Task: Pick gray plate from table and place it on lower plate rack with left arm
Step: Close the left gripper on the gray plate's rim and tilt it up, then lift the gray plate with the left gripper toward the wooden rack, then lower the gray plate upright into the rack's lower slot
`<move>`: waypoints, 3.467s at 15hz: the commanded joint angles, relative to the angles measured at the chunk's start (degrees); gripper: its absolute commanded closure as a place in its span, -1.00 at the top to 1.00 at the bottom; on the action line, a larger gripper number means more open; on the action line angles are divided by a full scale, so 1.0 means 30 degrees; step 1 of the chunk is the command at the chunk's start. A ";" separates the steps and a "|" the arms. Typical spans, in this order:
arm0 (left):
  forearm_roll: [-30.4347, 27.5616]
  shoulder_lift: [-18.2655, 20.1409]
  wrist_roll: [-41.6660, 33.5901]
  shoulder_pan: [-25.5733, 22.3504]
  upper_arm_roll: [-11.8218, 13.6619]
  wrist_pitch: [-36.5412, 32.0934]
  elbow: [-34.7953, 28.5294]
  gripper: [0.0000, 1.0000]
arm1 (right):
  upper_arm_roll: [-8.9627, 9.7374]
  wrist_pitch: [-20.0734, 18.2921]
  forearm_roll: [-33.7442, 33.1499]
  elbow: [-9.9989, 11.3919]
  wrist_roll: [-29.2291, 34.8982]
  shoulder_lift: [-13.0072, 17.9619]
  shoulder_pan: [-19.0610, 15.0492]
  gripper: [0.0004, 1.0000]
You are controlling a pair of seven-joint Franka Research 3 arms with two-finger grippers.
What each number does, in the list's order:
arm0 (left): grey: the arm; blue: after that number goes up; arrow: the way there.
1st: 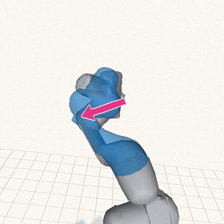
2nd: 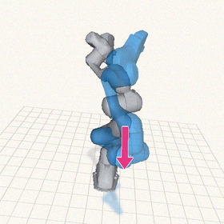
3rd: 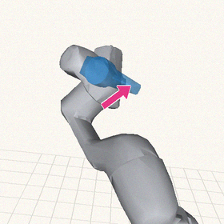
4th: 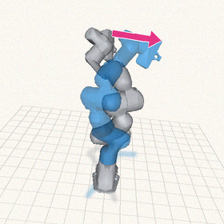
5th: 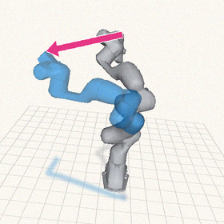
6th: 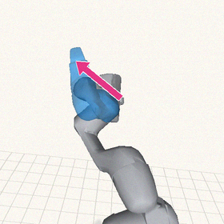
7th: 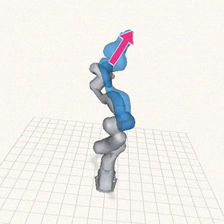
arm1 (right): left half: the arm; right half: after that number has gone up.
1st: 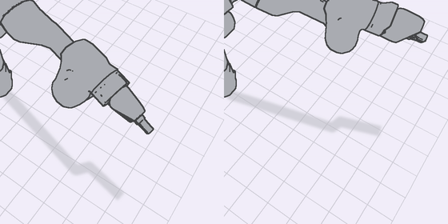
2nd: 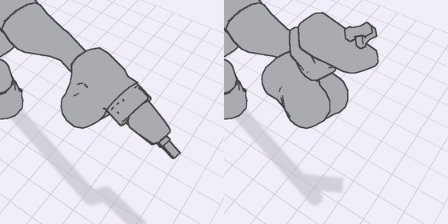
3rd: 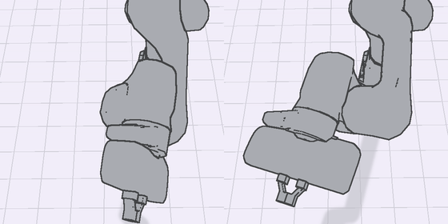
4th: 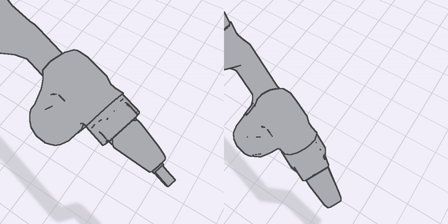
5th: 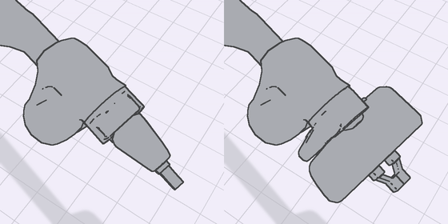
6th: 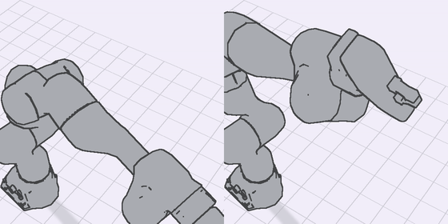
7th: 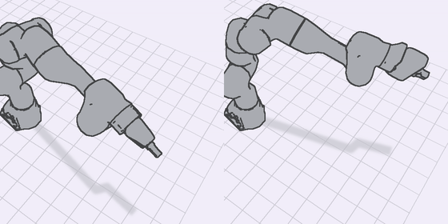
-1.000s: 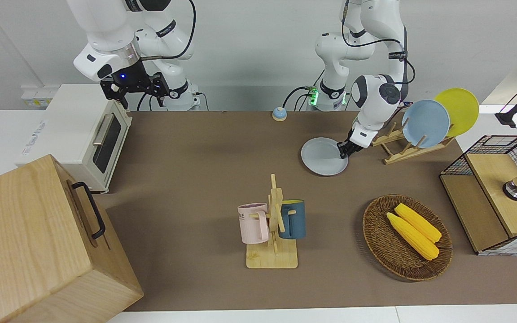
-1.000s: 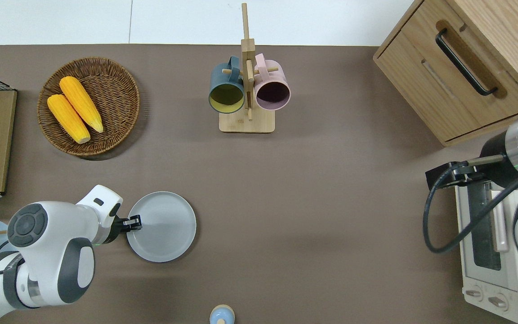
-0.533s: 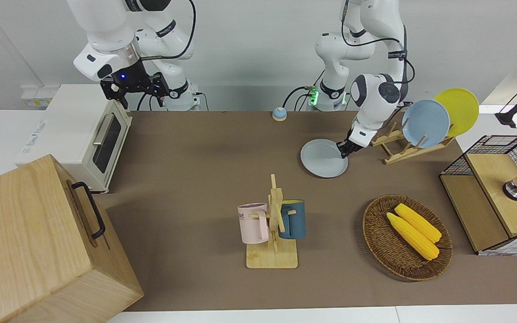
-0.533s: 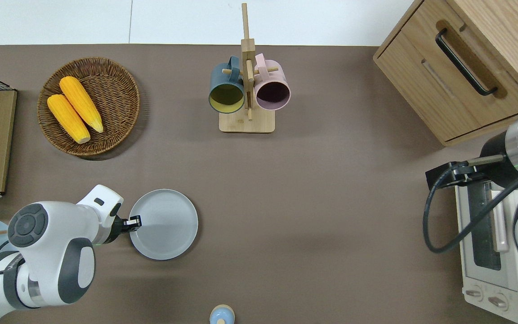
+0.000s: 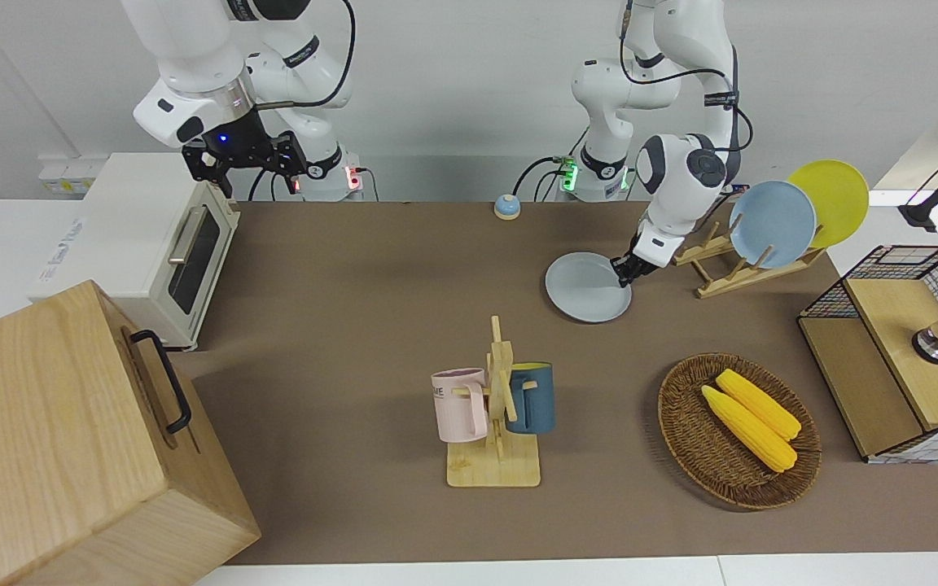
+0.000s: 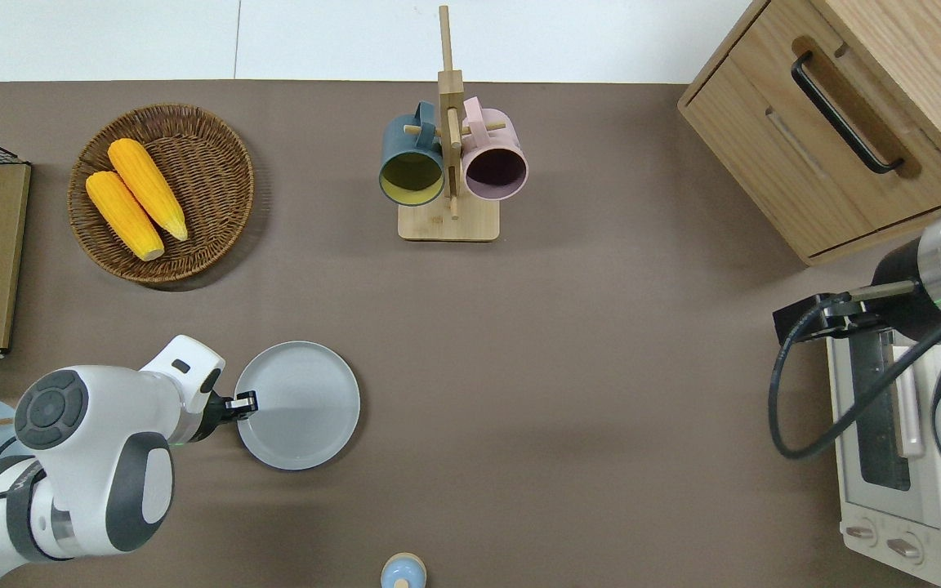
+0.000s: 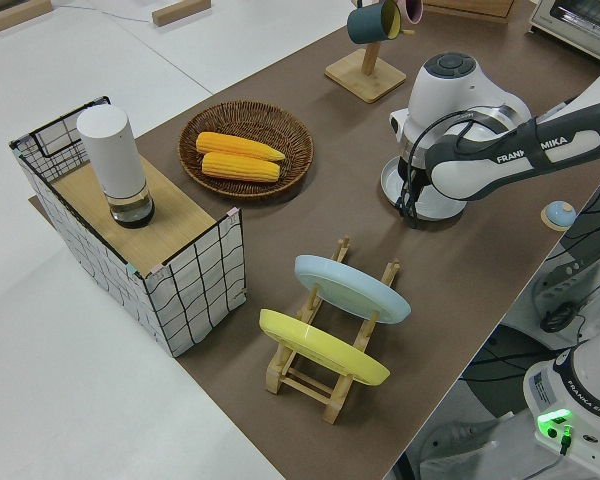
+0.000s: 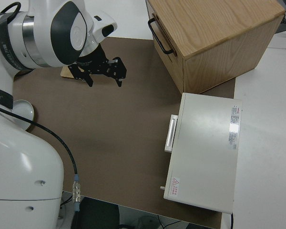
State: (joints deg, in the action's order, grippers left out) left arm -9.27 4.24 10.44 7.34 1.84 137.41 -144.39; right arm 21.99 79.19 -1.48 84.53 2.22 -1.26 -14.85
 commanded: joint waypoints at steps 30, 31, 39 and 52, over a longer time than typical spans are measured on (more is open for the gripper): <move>0.5016 0.0783 0.0300 0.0162 0.1791 -1.6825 1.2271 -1.00 | 0.0404 -0.0235 -0.0094 -0.0138 0.0226 0.0038 -0.0441 0.97; 0.5953 0.0900 0.0300 0.0191 0.1703 -1.7031 1.2272 -1.00 | 0.0375 -0.0206 -0.0094 -0.0109 0.0226 0.0038 -0.0441 0.97; 1.1345 0.0989 0.0300 0.0192 0.1118 -1.8787 1.2301 -1.00 | 0.0404 -0.0206 -0.0094 -0.0138 0.0226 0.0038 -0.0441 0.97; 1.6682 0.0755 0.1295 0.0221 0.0735 -2.0344 1.1716 -1.00 | 0.0404 -0.0206 -0.0094 -0.0138 0.0226 0.0038 -0.0441 0.97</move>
State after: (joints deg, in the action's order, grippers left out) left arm 37.98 6.88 12.42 7.26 3.91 77.58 -108.33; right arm 21.99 79.19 -1.48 84.53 2.22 -1.26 -14.85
